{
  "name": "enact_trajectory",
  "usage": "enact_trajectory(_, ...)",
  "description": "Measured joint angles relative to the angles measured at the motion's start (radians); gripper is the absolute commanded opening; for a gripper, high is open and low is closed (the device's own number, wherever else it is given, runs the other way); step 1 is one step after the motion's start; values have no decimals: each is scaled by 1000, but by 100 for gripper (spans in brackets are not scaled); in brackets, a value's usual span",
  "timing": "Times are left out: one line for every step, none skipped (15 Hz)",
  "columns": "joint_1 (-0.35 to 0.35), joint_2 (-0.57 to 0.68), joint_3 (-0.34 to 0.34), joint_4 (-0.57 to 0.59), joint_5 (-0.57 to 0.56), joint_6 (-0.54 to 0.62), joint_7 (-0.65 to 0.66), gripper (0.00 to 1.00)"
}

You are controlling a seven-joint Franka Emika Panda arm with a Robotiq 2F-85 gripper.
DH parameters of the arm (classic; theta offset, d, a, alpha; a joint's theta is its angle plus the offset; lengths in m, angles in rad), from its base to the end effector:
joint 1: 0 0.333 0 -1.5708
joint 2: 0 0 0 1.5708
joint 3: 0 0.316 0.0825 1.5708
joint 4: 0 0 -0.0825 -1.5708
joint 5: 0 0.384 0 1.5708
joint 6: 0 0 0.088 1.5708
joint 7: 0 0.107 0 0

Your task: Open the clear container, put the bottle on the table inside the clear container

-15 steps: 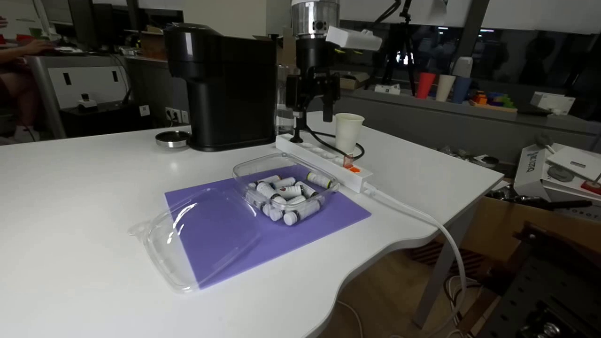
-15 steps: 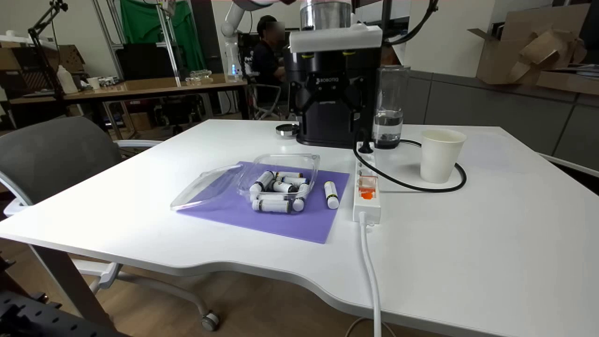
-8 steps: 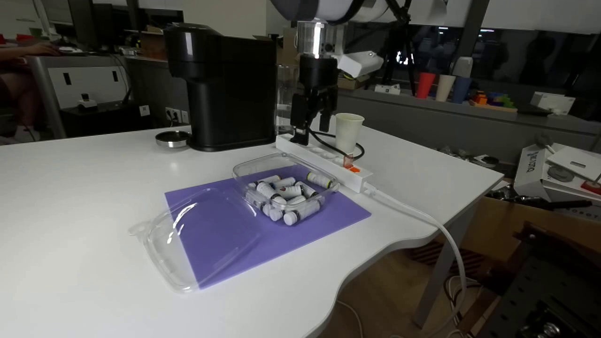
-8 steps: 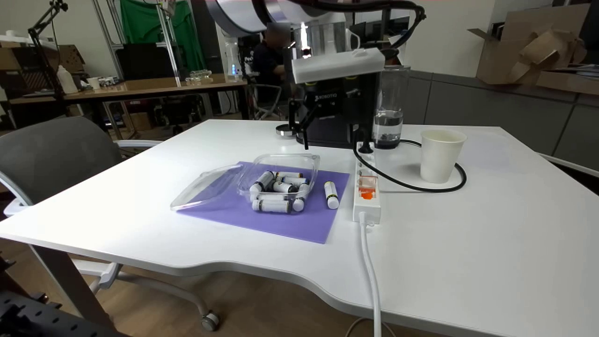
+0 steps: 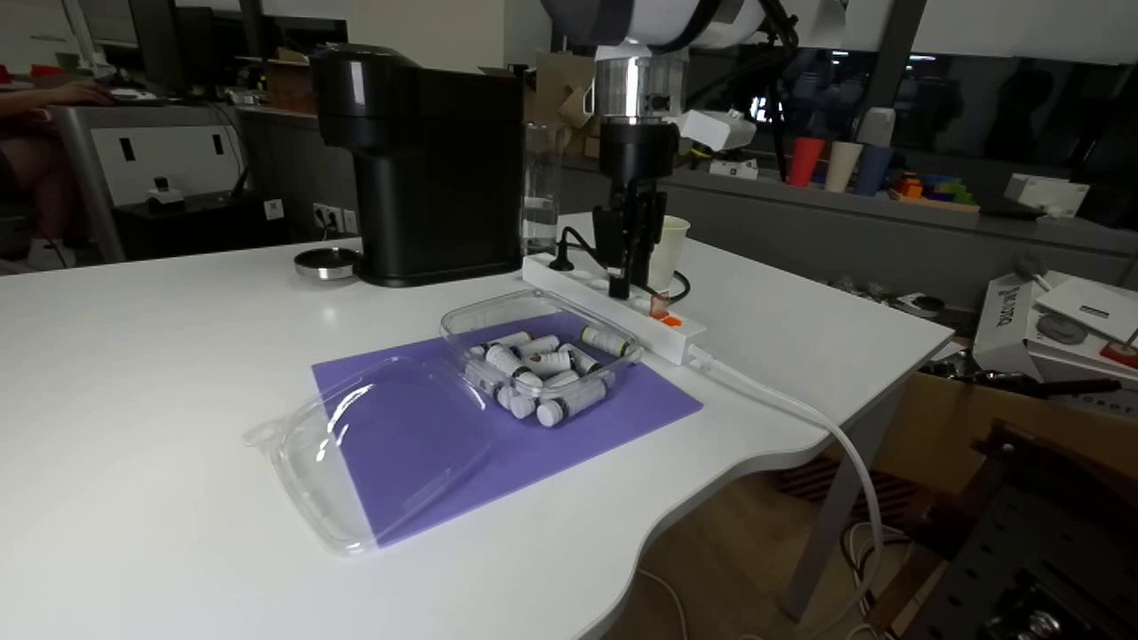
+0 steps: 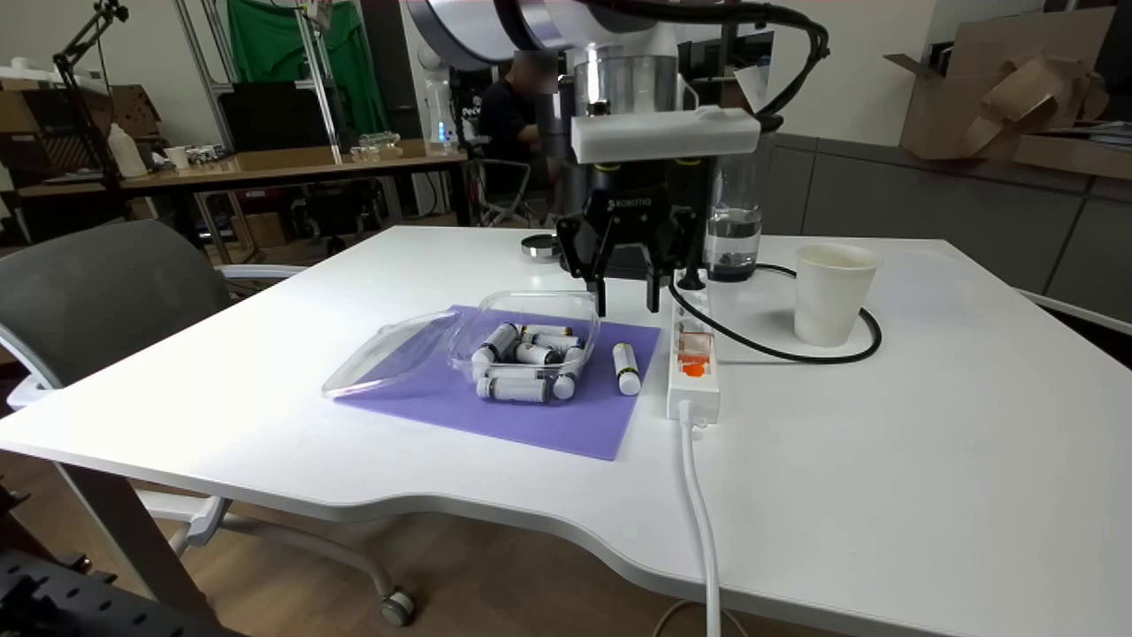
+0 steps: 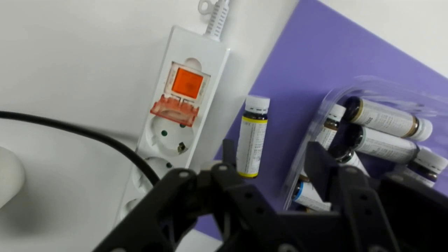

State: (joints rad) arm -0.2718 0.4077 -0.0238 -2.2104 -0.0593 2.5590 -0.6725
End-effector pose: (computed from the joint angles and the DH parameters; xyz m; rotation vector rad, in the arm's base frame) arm 0.5224 -0.1585 0.1871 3.0594 0.6666 -0.1117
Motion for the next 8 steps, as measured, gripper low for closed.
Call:
enact_trajectory(-3,2,-2,-1,0,-17,-2,17)
enact_trajectory(-5,5,-3,-1,0,-32,-5,11)
enact_trajectory(-6,9,-3,-2,0,-45,-6,5)
enact_trajectory(-5,13,-4,-3,0,-52,-7,1)
enact_trajectory(-5,18,-4,-3,-1,-58,-7,0)
enact_trajectory(-5,24,-4,-3,-1,-59,-7,0)
enact_trajectory(-4,31,-5,-3,-1,-59,-7,0)
enact_trajectory(-2,38,-7,-3,-1,-58,-7,0)
